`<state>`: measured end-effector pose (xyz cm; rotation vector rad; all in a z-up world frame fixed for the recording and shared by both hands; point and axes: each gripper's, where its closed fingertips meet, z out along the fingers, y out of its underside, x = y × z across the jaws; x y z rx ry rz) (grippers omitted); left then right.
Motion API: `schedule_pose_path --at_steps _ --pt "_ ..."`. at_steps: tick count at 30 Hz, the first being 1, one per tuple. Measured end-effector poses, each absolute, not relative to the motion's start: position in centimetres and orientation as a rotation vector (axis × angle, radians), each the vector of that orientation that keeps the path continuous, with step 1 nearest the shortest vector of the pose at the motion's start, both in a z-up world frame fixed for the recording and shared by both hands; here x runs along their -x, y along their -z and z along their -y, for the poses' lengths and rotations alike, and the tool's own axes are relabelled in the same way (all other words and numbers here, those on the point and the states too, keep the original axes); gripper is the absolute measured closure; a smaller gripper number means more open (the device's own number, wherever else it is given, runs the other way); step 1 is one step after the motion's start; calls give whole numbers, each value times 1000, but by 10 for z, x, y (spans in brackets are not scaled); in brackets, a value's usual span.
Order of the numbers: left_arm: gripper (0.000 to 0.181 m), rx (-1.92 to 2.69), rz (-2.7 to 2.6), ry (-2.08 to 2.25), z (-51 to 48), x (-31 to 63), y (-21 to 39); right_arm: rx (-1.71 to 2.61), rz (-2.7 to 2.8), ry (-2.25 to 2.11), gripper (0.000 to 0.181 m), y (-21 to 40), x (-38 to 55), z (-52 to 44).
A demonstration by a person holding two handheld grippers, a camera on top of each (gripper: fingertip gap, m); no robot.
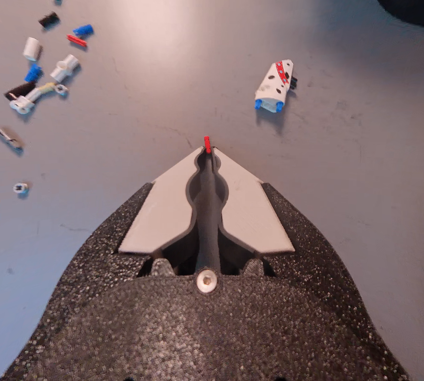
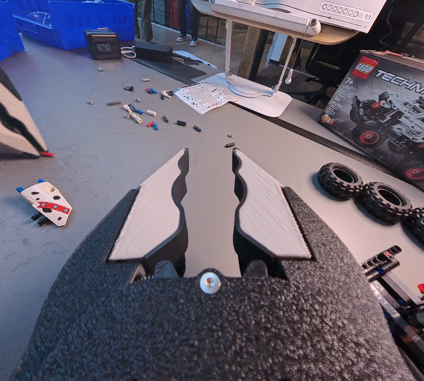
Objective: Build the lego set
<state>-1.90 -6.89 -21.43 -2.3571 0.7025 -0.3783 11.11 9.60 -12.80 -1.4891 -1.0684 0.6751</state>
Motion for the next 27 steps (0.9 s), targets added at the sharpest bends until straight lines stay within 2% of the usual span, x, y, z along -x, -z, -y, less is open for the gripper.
schedule_pose_path --at_steps 12,15,19,22,27 --pt "175 2361 -721 379 77 12 214 1495 1229 -671 145 144 -89 -90" --pt "163 2344 -687 420 76 13 210 1428 1412 -689 147 147 -61 -90" --pt "156 2249 -534 477 66 24 190 1350 1766 -684 146 165 -10 -96" --pt "154 2149 -378 478 57 40 171 1300 1947 -658 144 183 26 -116" --pt "154 2021 -183 513 51 65 149 1305 2154 -701 156 198 59 -130"
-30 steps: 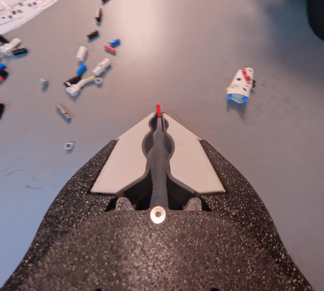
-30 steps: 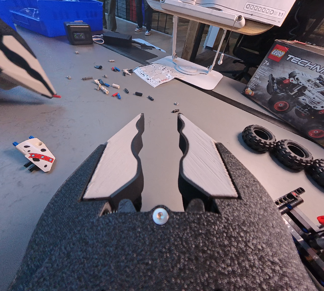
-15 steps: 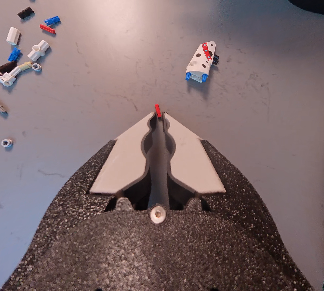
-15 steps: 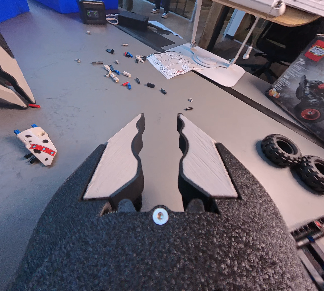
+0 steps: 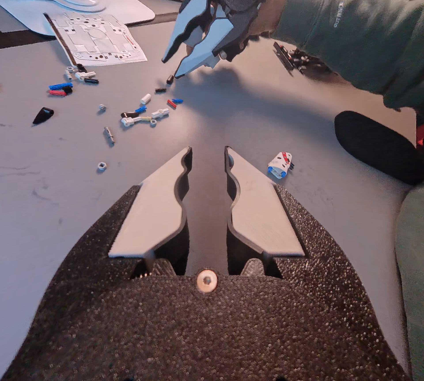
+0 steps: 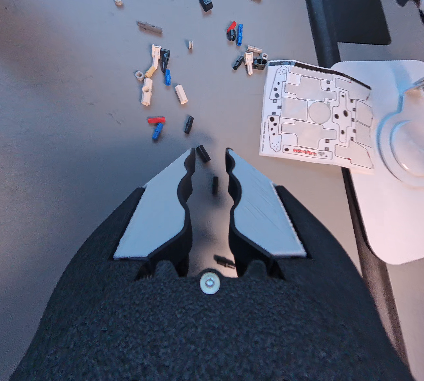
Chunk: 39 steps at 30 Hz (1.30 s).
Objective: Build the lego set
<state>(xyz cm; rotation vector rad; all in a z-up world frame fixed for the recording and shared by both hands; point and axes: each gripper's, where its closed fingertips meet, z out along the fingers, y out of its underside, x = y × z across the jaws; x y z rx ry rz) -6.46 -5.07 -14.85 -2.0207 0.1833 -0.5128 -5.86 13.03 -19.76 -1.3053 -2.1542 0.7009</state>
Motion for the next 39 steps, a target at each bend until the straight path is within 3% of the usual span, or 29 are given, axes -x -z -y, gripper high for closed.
schedule_pose_path --at_steps 6,14,24,39 --pt "153 1988 -99 548 48 76 144 1319 2317 -683 175 213 62 -128" --pt "153 2001 -98 532 47 76 146 1303 2273 -771 175 198 40 -104" --pt "151 1980 -50 526 45 84 144 1219 2450 -715 175 201 -76 4" --pt "150 1998 -29 465 42 88 147 1327 2314 -714 169 213 -88 0"
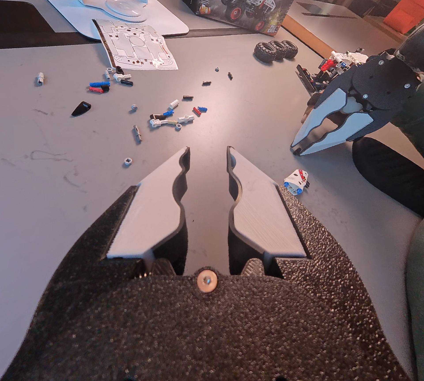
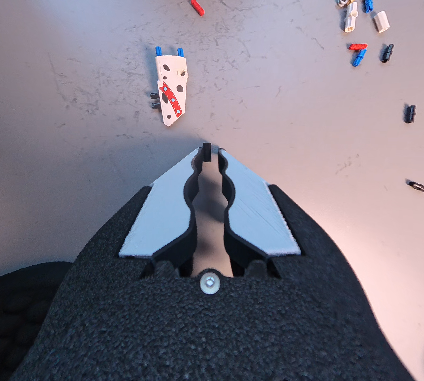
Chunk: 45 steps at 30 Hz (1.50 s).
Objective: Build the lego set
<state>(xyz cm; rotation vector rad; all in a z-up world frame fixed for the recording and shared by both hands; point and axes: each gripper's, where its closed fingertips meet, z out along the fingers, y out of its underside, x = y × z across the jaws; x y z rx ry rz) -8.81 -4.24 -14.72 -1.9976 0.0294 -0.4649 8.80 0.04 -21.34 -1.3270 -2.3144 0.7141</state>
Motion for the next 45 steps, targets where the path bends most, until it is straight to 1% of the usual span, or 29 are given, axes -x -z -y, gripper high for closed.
schedule_pose_path --at_steps 2,4,8,11,14,19,23,27,36,42,45 --pt "150 2001 -30 462 42 88 148 1333 2304 -740 162 212 -89 1" --pt "150 2002 -30 461 42 88 148 1344 2248 -800 160 203 -87 1" --pt "152 1999 -37 445 37 89 147 1345 2015 -973 153 166 -79 -4" --pt "156 2031 -123 394 15 91 150 1330 1816 -1083 152 136 -79 -10" --pt "157 2093 -242 369 -20 91 161 1323 1664 -1102 153 121 -81 -20" --pt "157 2163 -400 359 -72 96 187 1347 1563 -1125 154 121 -91 -22" --pt "160 2239 -488 349 -84 95 202 1370 1525 -1128 154 124 -101 -24" --pt "173 2273 -535 335 -85 94 209 1385 1499 -1136 155 125 -105 -29" --pt "174 2278 -653 223 -85 94 214 1399 1509 -1126 156 132 -102 -28" --pt "175 2269 -619 230 -86 97 213 1407 1479 -1114 157 129 -102 -32" --pt "175 2189 -608 267 -77 89 186 1417 1476 -1097 158 132 -102 -34"
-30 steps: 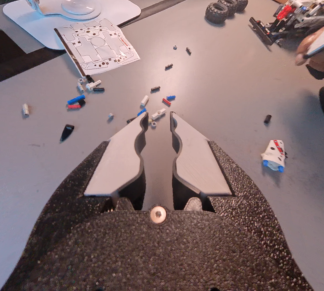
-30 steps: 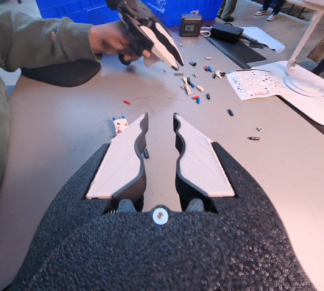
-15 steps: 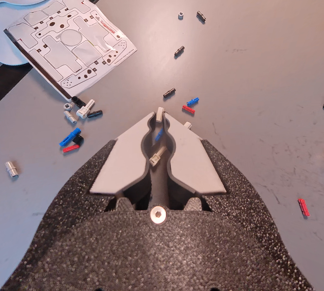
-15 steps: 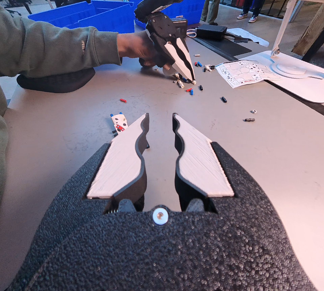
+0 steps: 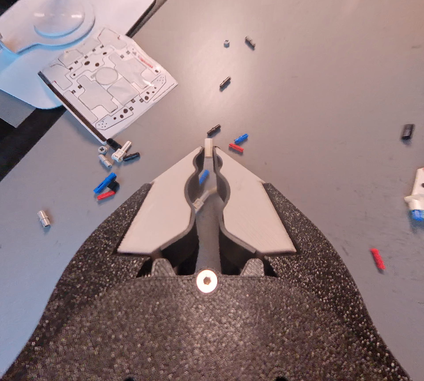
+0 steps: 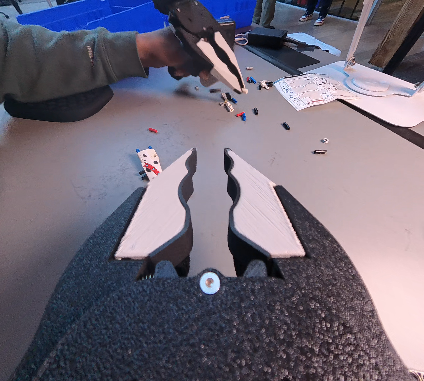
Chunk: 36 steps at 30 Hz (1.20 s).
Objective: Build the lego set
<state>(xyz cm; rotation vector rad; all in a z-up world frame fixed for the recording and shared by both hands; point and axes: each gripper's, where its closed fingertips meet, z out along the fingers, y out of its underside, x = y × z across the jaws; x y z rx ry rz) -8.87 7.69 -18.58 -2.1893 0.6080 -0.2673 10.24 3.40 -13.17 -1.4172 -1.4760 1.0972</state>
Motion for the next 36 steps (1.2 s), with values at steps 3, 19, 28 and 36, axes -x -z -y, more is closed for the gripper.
schedule_pose_path --at_steps 3,19,28,36 --pt "175 2141 -667 353 -45 65 160 1421 1492 -1067 158 136 -103 -34" --pt "174 2299 -795 298 46 45 214 1426 1612 -965 158 160 -91 -18" --pt "168 2281 -777 288 45 47 214 1426 1601 -946 159 162 -88 -18" --pt "158 2198 -691 288 38 54 194 1436 1559 -941 160 160 -89 -22"
